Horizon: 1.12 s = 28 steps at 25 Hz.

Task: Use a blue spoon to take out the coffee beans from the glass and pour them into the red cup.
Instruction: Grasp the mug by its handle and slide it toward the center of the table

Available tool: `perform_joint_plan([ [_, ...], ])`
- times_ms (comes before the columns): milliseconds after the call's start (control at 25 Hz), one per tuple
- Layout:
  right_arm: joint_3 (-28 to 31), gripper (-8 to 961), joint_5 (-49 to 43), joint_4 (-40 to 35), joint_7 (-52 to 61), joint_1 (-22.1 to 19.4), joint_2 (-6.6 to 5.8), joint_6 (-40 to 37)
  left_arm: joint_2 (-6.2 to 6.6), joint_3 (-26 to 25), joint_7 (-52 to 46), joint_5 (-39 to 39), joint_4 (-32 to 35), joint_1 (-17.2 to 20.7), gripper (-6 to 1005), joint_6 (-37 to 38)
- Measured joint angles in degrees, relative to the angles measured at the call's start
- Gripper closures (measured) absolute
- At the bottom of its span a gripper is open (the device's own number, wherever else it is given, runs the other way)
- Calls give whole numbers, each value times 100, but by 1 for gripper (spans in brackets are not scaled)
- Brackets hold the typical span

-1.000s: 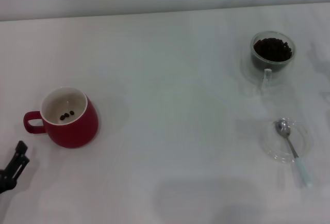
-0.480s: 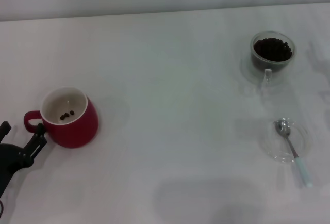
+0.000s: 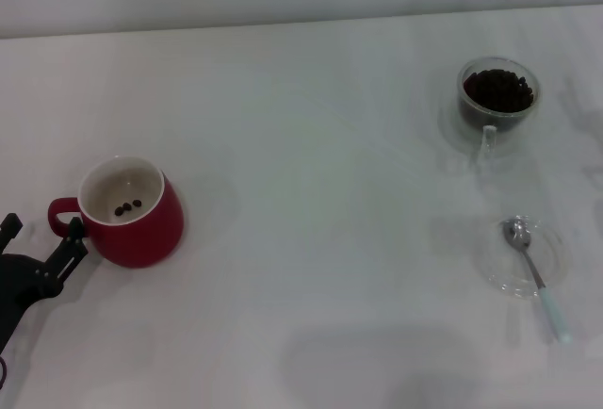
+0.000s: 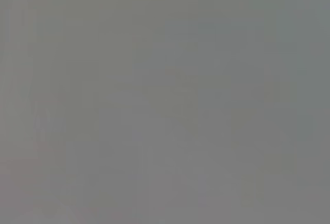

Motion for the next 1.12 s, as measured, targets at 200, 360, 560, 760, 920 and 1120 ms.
perform_joint_plan([
  [200,0,99,0,5,0,0,0,2,0,-9,0,-3,13,11,120,0],
  [360,0,99,0,11,0,-14,0,0,0,-19,0,-30,82,1,121,1],
  [560,0,98,0,44,0,-51,0,-37,-1,-32,0,-65,114,-61,121,7],
  [760,0,98,-1,54,0,-66,0,-48,-10,-40,0,-81,145,-226,127,145],
  [920,0,98,-1,53,0,-71,-6,-55,-19,-41,0,-82,106,-333,149,295],
  [1120,0,99,-1,38,0,-75,-9,-59,-29,-18,0,-56,85,-355,177,368],
])
